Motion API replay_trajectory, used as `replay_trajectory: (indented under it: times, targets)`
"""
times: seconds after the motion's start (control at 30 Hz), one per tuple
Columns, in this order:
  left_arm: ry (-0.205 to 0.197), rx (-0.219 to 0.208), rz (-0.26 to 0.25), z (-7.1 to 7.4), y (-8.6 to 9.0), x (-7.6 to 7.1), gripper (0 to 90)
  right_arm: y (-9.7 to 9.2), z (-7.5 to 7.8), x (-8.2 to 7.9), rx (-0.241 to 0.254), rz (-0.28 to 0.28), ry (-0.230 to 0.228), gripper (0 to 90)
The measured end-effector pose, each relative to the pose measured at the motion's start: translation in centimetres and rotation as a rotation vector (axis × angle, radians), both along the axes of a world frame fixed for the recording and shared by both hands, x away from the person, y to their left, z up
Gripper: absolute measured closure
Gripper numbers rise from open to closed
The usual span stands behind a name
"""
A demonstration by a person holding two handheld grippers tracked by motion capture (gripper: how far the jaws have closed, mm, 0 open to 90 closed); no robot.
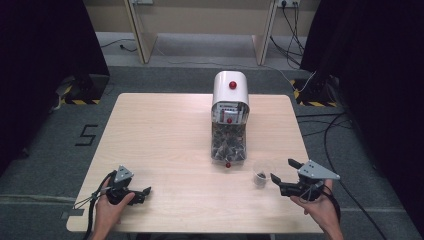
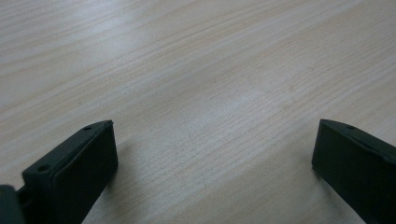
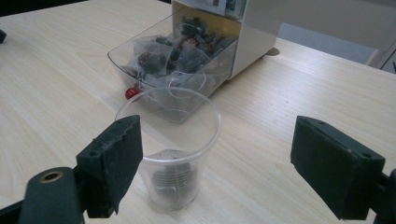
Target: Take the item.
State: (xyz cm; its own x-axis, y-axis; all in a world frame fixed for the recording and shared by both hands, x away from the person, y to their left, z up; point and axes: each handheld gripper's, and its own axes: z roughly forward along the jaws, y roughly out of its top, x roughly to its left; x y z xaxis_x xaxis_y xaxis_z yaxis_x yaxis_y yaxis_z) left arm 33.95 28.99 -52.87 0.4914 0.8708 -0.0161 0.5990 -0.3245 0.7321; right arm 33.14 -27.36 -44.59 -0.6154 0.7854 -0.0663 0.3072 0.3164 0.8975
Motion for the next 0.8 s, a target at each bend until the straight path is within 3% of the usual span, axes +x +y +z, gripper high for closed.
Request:
replay_trajectory:
  times: [0.43,0.8]
  targets:
    - [0.0,0.0,0.0,0.0,0.0,0.0,0.0,-0.3,-0.2,-0.8,0.009,-0.026,-0.018,17.4]
    - [0.0,0.001,0.0,0.0,0.0,0.0,0.0,-0.9,-0.8,-1.4,0.011,-0.05,-0.006,17.5]
